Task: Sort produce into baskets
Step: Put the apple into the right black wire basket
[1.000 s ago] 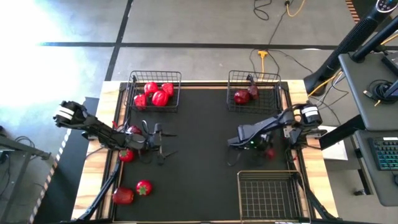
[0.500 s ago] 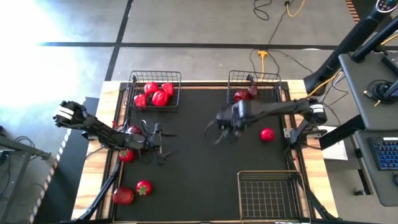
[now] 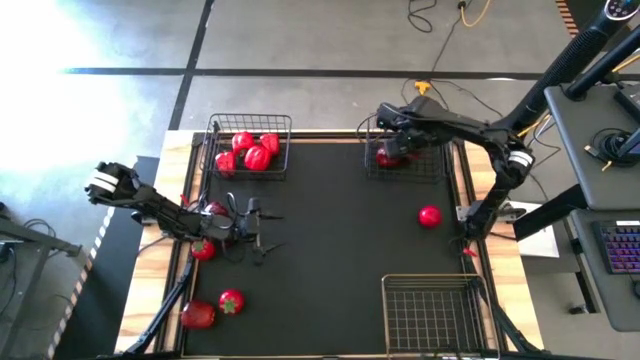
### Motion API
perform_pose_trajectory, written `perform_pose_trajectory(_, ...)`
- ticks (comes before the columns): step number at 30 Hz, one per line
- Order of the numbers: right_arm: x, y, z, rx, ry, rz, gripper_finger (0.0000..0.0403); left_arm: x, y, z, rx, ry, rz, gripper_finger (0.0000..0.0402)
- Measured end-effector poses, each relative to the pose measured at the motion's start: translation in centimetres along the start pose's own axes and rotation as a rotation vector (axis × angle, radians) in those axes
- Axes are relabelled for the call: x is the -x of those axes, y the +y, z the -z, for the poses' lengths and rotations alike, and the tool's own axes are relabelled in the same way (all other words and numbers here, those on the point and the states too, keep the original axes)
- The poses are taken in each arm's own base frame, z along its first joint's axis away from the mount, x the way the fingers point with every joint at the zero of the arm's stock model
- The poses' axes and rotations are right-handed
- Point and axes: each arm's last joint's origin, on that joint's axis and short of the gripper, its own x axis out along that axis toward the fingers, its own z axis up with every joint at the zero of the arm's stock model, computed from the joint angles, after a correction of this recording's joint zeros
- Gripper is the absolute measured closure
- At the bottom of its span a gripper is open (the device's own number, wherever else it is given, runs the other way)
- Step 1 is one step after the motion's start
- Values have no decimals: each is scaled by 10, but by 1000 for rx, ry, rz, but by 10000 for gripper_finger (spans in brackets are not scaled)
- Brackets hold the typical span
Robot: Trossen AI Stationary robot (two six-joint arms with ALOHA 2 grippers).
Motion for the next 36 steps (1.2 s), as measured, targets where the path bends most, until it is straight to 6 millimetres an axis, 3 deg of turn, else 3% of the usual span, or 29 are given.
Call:
perform_pose_trajectory(4,-31,-11,-10,-20,56,27,150,0,0,0,4,2,0,65)
perform_pose_trajectory(9,-56,-21,-16,-32,118,67,124,0,0,0,9,1,0,65)
perform_pose_trajectory(14,-67,-25,-21,-59,102,59,102,0,0,0,6,0,0,65)
perform_pose_trajectory(18,-65,-23,-23,-58,91,26,84,0,0,0,4,-1,-1,65)
perform_pose_trajectory(22,-49,-22,-27,-63,116,-92,80,0,0,0,4,-1,-2,65)
perform_pose_trajectory(26,-12,-7,-15,16,55,-239,95,0,0,0,3,-1,-4,65)
perform_pose_trajectory(30,29,31,22,165,-151,-324,113,0,0,0,10,0,-4,65)
perform_pose_trajectory(34,68,81,80,338,-445,-470,127,-1,1,1,75,7,-30,65)
perform_pose_trajectory(36,79,107,112,439,-629,-510,133,-1,1,3,112,15,-66,65)
